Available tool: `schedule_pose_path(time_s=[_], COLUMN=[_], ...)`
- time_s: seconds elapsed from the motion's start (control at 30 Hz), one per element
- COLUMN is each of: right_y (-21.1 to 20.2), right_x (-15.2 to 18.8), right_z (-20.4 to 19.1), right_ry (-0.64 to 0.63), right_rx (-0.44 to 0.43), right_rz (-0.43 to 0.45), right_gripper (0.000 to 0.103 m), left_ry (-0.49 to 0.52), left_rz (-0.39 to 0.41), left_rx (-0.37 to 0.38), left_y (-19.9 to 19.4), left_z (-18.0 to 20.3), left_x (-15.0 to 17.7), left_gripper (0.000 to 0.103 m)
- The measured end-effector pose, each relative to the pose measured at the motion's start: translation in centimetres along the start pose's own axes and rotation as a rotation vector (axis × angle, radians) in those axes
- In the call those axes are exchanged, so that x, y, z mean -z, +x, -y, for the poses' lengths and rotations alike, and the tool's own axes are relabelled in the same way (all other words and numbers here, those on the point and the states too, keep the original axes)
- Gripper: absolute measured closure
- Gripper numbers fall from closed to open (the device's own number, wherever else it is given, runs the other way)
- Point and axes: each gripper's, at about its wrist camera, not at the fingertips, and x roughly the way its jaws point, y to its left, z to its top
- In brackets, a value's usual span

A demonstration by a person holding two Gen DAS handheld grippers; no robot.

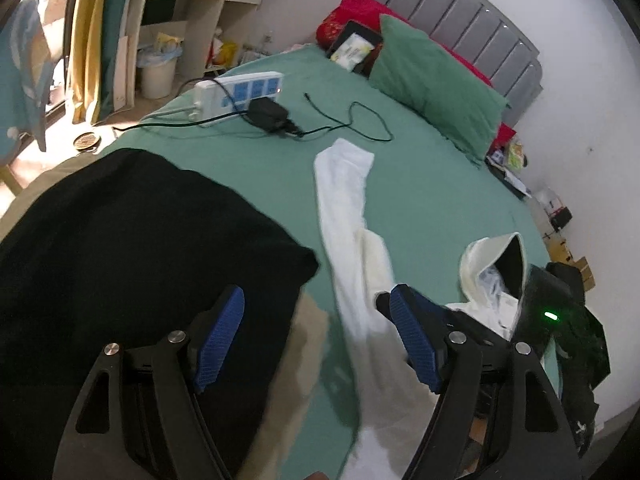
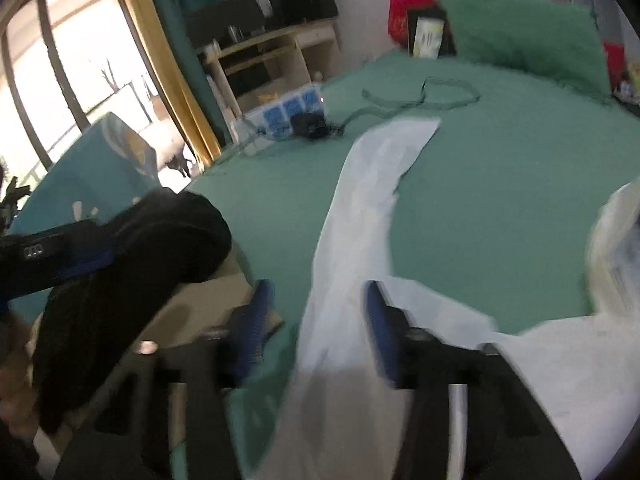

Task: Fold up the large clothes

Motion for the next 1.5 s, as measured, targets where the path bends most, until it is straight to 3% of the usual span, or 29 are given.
schedule_pose_path(time_s=[0.13, 0.17, 0.2, 0.23, 0.33, 0.4, 0.57, 0.67, 0.8, 0.87, 0.93, 0.97, 1.0, 1.1, 1.2, 1.27, 1.5], right_y=[3.9, 4.3, 4.4, 4.1, 1.6, -1.3, -8.8, -11.9, -13.0, -13.7, -14.6, -14.9, -15.0, -13.9, -10.6, -7.8, 2.7], right_x=[1.0, 1.3, 1.4, 1.7, 2.0, 2.4, 4.8, 7.8, 12.7, 13.9, 13.5, 12.9, 11.7, 7.4, 3.5, 1.3, -2.9], right_z=[-0.6, -0.5, -0.3, 0.0, 1.3, 1.7, 1.7, 1.5, 2.5, 3.1, 3.7, 4.1, 4.5, 5.4, 6.2, 6.8, 8.5], right_ry=[0.011, 0.01, 0.007, -0.001, 0.017, -0.01, -0.036, -0.031, 0.006, 0.009, 0.009, 0.013, 0.016, -0.004, 0.001, -0.005, -0.069], right_rx=[0.018, 0.02, 0.028, 0.06, 0.08, 0.127, 0.154, 0.157, 0.165, 0.158, 0.17, 0.175, 0.175, 0.15, 0.116, 0.057, 0.011], right_rz=[-0.104, -0.125, -0.132, -0.127, -0.085, -0.054, -0.026, -0.095, -0.263, -0.283, -0.232, -0.212, -0.186, -0.095, -0.08, -0.092, -0.215], right_gripper=[0.069, 0.08, 0.099, 0.101, 0.101, 0.101, 0.101, 0.1, 0.099, 0.093, 0.07, 0.049, 0.037, 0.035, 0.035, 0.035, 0.035], left_ry=[-0.033, -0.028, -0.013, -0.001, 0.029, 0.034, 0.071, 0.088, 0.109, 0.115, 0.111, 0.106, 0.099, 0.095, 0.094, 0.092, 0.102], left_rz=[-0.003, -0.004, -0.007, -0.006, -0.007, -0.011, -0.036, -0.077, -0.111, -0.11, -0.1, -0.098, -0.095, -0.086, -0.094, -0.108, -0.128], left_rx=[0.028, 0.024, 0.011, 0.001, -0.003, 0.006, 0.012, 0.028, 0.02, 0.009, 0.003, 0.002, 0.002, 0.006, -0.001, -0.012, -0.034], left_y=[-0.1, -0.1, 0.0, 0.1, 0.2, 0.3, 1.1, 2.1, 3.2, 3.4, 3.2, 3.2, 3.2, 3.2, 3.9, 4.4, 5.4], left_z=[-0.8, -0.7, -0.4, -0.2, 0.6, 1.0, 2.9, 4.0, 5.1, 5.3, 5.3, 5.3, 5.3, 5.3, 5.1, 4.8, 4.1], left_x=[-0.2, -0.2, -0.1, -0.1, 0.2, 0.3, 1.4, 2.5, 3.8, 4.2, 4.2, 4.1, 4.0, 3.4, 3.0, 2.9, 2.9], left_gripper=[0.025, 0.025, 0.025, 0.025, 0.025, 0.025, 0.025, 0.025, 0.025, 0.025, 0.025, 0.025, 0.025, 0.025, 0.025, 0.025, 0.025])
